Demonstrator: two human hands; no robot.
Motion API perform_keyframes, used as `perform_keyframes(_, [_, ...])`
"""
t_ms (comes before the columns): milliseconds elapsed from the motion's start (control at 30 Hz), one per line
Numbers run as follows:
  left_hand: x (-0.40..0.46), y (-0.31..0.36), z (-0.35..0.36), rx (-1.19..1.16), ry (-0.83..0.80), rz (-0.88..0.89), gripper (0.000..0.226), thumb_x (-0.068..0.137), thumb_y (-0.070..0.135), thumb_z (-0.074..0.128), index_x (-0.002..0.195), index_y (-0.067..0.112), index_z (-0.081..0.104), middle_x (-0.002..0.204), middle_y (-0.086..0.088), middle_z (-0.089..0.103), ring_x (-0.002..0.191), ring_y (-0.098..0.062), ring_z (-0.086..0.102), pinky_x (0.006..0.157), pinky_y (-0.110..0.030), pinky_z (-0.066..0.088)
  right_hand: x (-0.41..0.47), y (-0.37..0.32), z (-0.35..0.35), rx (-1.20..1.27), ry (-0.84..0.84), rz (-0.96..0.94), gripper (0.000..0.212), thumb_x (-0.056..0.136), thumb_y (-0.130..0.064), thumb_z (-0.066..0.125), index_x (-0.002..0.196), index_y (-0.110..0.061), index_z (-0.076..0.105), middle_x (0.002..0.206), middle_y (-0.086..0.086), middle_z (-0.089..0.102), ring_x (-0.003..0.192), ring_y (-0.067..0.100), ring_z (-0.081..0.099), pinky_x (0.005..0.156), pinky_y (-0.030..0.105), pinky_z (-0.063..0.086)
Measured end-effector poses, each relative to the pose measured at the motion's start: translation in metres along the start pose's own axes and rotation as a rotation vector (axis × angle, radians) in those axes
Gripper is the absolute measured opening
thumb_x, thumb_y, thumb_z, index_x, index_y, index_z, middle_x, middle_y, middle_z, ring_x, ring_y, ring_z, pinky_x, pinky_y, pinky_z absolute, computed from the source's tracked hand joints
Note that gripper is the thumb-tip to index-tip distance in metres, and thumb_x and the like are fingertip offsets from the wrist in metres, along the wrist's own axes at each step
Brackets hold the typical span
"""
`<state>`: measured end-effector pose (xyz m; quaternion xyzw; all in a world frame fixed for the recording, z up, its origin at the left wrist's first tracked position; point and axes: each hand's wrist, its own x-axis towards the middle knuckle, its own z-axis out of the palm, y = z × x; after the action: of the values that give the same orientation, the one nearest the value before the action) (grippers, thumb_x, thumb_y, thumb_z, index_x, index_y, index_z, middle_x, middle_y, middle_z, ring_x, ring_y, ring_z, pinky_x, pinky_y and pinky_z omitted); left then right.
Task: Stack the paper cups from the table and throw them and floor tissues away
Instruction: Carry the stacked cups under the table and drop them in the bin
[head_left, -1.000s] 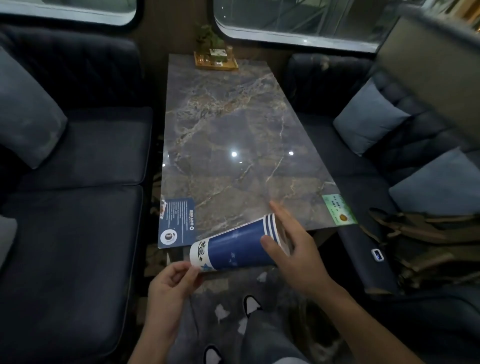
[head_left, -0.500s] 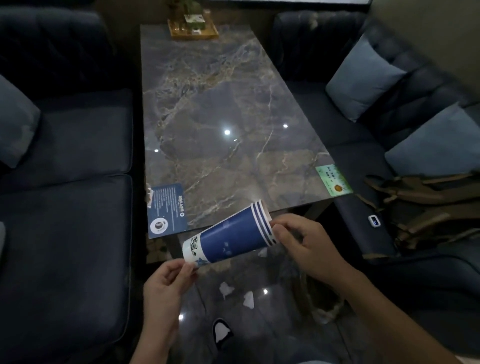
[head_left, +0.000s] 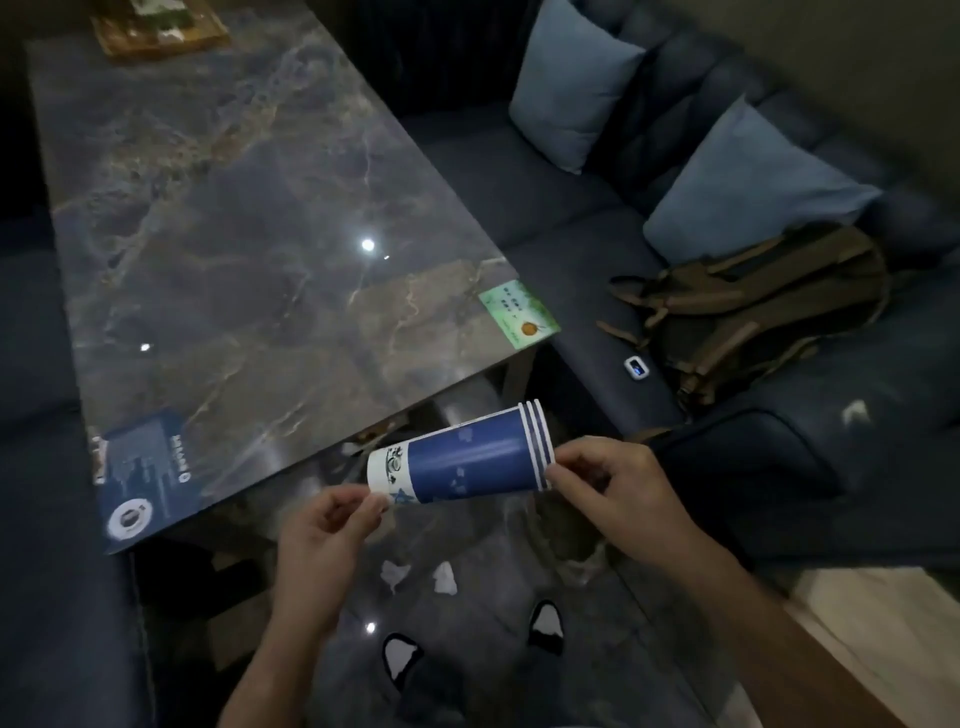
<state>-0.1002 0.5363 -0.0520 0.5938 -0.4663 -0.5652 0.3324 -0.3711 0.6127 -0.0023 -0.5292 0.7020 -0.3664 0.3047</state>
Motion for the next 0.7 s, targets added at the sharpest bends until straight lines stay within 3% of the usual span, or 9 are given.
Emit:
perform_keyframes(133, [-0.010, 0.006, 0.057, 0.089, -0.026, 0.053, 0.007, 0.083, -0.001, 0.071, 0.086, 0.005, 0.073, 0.078, -0.011, 0.076, 0.072, -0.020, 0.070, 0.067, -0.024, 0.058, -0.015, 0.041, -0.047, 0.085, -0.002, 0.105, 0.004, 0.082, -0.016, 0.073, 0.078, -0.015, 0.072, 0.069, 0.004, 0.072, 0.063, 0.017, 0.067, 0.062, 0.034, 0.053])
perform_keyframes(267, [-0.015, 0.005, 0.112, 0.153, -0.019, -0.004, 0.008, 0.082, 0.000, 0.074, 0.086, 0.007, 0.074, 0.083, -0.013, 0.076, 0.084, -0.031, 0.070, 0.078, -0.037, 0.055, -0.030, 0.080, -0.086, 0.146, -0.002, 0.189, 0.004, 0.080, -0.015, 0.074, 0.076, -0.015, 0.073, 0.067, 0.005, 0.072, 0.059, 0.009, 0.062, 0.058, 0.026, 0.051])
perform_keyframes(400, [-0.027, 0.011, 0.155, 0.262, -0.047, 0.019, 0.009, 0.081, 0.013, 0.077, 0.087, 0.021, 0.075, 0.084, -0.002, 0.077, 0.085, -0.022, 0.073, 0.081, -0.041, 0.058, -0.048, 0.114, -0.116, 0.252, 0.019, 0.294, 0.009, 0.079, -0.012, 0.075, 0.074, -0.019, 0.073, 0.065, 0.006, 0.072, 0.060, 0.023, 0.069, 0.062, 0.040, 0.058])
perform_keyframes(700, [-0.043, 0.032, 0.210, 0.462, -0.116, 0.094, 0.007, 0.084, 0.012, 0.073, 0.086, 0.018, 0.072, 0.082, 0.000, 0.074, 0.078, -0.015, 0.072, 0.071, -0.037, 0.061, -0.078, 0.146, -0.148, 0.329, 0.080, 0.399, 0.013, 0.080, -0.004, 0.073, 0.069, -0.011, 0.071, 0.060, 0.010, 0.072, 0.054, 0.019, 0.069, 0.055, 0.025, 0.054])
